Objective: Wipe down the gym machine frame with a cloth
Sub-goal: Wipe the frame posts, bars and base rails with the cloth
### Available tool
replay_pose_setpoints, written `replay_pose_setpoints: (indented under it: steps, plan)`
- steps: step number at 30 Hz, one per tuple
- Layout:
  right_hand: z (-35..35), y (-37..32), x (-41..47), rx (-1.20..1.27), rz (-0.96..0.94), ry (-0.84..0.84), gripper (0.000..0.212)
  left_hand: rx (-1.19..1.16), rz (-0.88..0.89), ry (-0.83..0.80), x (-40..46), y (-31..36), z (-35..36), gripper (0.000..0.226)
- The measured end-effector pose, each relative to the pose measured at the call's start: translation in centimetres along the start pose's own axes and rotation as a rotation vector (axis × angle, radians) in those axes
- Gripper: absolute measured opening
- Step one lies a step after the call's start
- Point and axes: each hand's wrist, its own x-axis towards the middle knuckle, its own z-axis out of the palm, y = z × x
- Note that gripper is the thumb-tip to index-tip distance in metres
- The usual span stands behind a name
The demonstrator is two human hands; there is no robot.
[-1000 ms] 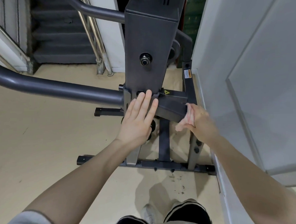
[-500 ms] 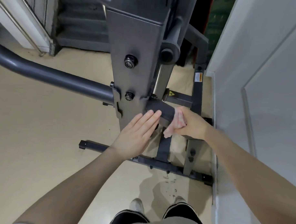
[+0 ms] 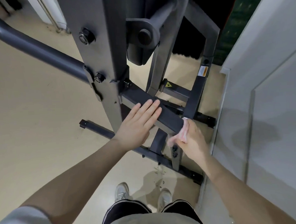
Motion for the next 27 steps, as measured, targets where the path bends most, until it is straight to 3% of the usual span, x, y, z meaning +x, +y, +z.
replay_pose_setpoints:
  steps: [2, 5, 8, 10, 12, 13, 14, 15, 16, 17, 19, 21, 23, 25, 27]
  plan:
    - [-0.1, -1.5, 0.7, 0.235, 0.103, -0.082, 0.089, 0.02, -0.001, -0.038, 0.4, 1.2, 0.1, 0.068]
    - [1.9, -1.2, 0.2, 0.376, 0.069, 0.009, 0.089, 0.009, -0.046, -0.034, 0.6, 2.0, 0.1, 0.065]
    - [3.9, 1.2, -2.8, 0.492, 0.231, -0.138, 0.093, 0.003, -0.079, -0.024, 0.7, 2.3, 0.1, 0.055]
    - [4.0, 2.0, -2.9, 0.452, 0.12, -0.216, 0.077, 0.011, -0.096, -0.03, 0.7, 2.6, 0.1, 0.054]
    - [3.1, 1.0, -1.2, 0.705, 0.141, -0.184, 0.048, 0.033, -0.101, -0.037, 0.7, 2.9, 0.3, 0.06]
    - [2.5, 0.7, -0.2, 0.818, 0.204, -0.139, 0.042, 0.041, -0.109, -0.044, 0.7, 3.1, 0.3, 0.066]
    - [1.5, -0.2, 0.5, 0.814, 0.145, -0.151, 0.042, 0.046, -0.117, -0.049, 0.8, 3.2, 0.4, 0.071]
    - [0.8, -0.3, 0.8, 0.686, 0.019, -0.128, 0.053, 0.048, -0.121, -0.049, 0.8, 3.3, 0.5, 0.074]
    - [0.9, -0.3, 0.4, 0.49, -0.069, -0.085, 0.078, 0.048, -0.125, -0.048, 0.9, 3.4, 0.5, 0.075]
    - [2.4, 0.3, -0.8, 0.458, -0.044, -0.079, 0.096, 0.045, -0.128, -0.05, 0.9, 3.4, 0.5, 0.077]
    - [4.6, 1.8, -2.3, 0.546, 0.001, -0.217, 0.096, 0.043, -0.131, -0.057, 0.9, 3.4, 0.5, 0.079]
    - [5.3, 2.3, -1.8, 0.841, 0.118, -0.327, 0.091, 0.042, -0.117, -0.055, 0.8, 3.3, 0.4, 0.079]
    - [4.1, 1.4, -1.4, 0.811, 0.134, -0.387, 0.097, 0.034, -0.107, -0.049, 0.8, 3.2, 0.4, 0.079]
    - [2.8, 0.4, -1.5, 0.925, 0.09, -0.315, 0.105, 0.021, -0.104, -0.05, 0.8, 3.2, 0.4, 0.079]
    - [1.7, -0.7, -2.2, 1.039, 0.025, -0.166, 0.098, 0.012, -0.099, -0.064, 0.7, 3.2, 0.5, 0.079]
